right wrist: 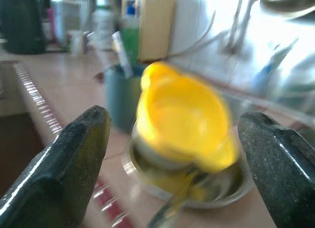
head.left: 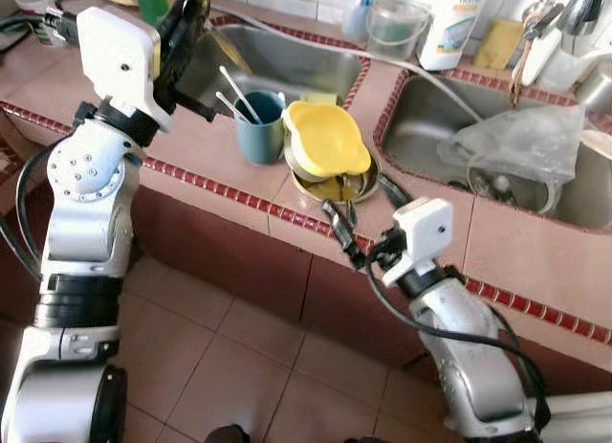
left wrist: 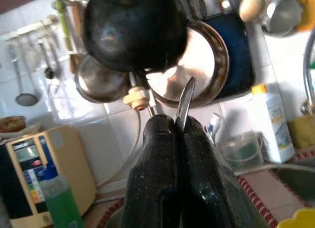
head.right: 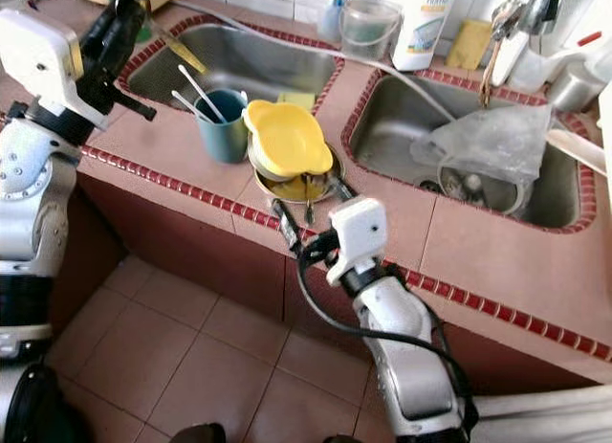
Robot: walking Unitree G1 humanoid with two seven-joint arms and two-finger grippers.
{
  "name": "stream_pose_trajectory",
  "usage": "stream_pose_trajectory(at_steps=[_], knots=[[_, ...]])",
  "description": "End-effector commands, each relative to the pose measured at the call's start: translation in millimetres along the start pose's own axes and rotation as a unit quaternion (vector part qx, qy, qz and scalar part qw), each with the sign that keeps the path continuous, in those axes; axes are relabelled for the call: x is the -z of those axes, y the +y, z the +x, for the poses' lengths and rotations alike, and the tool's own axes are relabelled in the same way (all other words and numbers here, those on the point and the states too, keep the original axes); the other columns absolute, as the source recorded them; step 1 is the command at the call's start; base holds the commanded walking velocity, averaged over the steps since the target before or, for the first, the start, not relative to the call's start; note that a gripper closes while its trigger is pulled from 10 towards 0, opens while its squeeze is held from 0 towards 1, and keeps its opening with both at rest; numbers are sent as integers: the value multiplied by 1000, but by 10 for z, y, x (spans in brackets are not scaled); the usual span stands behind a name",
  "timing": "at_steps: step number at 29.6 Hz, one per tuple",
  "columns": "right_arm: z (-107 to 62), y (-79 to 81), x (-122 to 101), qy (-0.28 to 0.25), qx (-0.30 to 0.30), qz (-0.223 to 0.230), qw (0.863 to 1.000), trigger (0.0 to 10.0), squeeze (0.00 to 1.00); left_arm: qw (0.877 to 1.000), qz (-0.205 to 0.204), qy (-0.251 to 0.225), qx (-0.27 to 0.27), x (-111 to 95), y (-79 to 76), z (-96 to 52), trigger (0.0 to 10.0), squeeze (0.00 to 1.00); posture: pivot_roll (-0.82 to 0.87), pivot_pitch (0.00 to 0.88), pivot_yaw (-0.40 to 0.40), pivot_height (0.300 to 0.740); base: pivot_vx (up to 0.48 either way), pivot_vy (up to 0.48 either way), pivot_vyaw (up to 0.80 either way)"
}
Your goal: Kitchen organization
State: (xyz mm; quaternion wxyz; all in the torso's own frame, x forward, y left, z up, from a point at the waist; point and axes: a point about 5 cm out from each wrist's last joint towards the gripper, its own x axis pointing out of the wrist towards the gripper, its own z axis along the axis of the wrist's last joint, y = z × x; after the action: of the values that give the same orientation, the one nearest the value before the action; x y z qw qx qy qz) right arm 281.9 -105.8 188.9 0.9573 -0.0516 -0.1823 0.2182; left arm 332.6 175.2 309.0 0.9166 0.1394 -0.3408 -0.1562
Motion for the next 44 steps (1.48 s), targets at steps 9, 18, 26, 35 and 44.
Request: stream_pose_trajectory(at_steps=[9,18,26,35,44], knots=[[215,-147,-155,-31,8,-52,998,10000,0,999,-42,-23,26,-164,-397,26,10000,0,-36,73,-30,740,0,0,0],[356,-190,-193,-40,-4,-79,996,10000,0,997,-67,-6,39,-124,-657,17,10000,0,-47,87,-31,740,0,0,0],[509,-225,-268,-56,-19,-92,994,10000,0,992,-90,-9,88,-200,-945,5,10000,0,-52,99,-31,740,0,0,0],[590,-230,-268,-57,-49,-92,993,10000,0,988,-95,-17,119,-284,-1097,-10,10000,0,-43,110,-43,740,0,0,0],[676,-247,-393,-87,-77,-88,989,0,0,985,-102,-11,137,-287,-1180,-53,10000,0,-42,112,-46,740,0,0,0]])
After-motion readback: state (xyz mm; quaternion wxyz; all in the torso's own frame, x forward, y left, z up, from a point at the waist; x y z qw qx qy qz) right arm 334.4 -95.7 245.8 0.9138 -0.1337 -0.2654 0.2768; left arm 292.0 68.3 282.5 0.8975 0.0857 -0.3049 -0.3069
